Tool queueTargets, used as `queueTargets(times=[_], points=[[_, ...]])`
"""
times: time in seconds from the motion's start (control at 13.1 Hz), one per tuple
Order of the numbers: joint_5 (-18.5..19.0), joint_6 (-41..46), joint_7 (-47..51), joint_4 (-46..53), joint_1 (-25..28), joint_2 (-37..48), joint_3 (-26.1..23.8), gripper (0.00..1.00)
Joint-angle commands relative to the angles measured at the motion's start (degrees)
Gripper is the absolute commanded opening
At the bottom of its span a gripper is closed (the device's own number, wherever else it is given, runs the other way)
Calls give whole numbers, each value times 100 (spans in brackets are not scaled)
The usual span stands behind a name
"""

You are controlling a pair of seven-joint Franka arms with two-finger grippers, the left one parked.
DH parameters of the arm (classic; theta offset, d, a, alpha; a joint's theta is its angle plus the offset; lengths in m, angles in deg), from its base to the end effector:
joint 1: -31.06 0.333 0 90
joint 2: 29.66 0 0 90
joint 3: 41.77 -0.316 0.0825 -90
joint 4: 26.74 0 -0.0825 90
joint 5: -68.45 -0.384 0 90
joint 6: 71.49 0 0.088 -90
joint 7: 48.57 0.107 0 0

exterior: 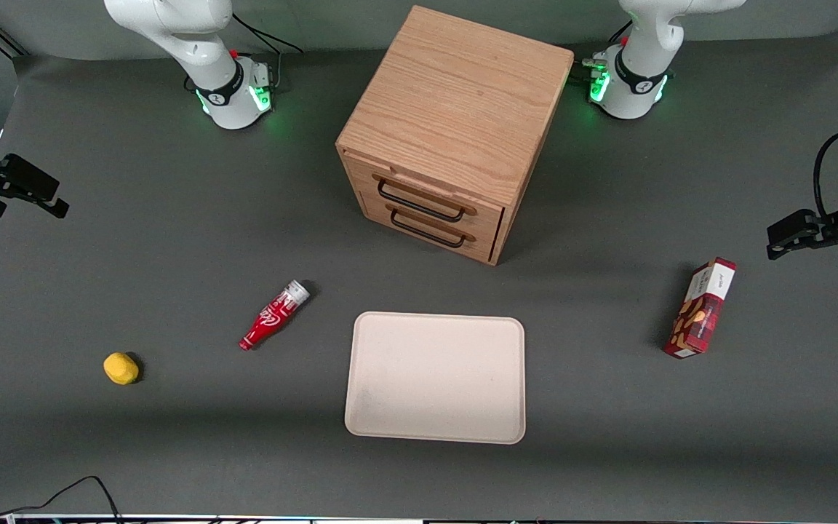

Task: Open upper drawer
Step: 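Lift the right gripper from its rest pose toward the wooden cabinet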

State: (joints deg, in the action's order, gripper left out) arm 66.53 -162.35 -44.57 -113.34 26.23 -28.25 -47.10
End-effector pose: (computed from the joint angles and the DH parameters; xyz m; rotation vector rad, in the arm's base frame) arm 0.5485 0.0091 0.6676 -3.1014 0.0928 -0.1515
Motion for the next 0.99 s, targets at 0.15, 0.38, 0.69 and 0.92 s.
queueTargets(times=[0.15,0.38,0.69,0.92], points=[[104,245,-276,134,70,-27,-11,100],[87,429,-751,116,79,0,-432,100],[78,438,-761,99,88,-62,-1371,100],[78,368,-769,116,123,-97,-1987,100]])
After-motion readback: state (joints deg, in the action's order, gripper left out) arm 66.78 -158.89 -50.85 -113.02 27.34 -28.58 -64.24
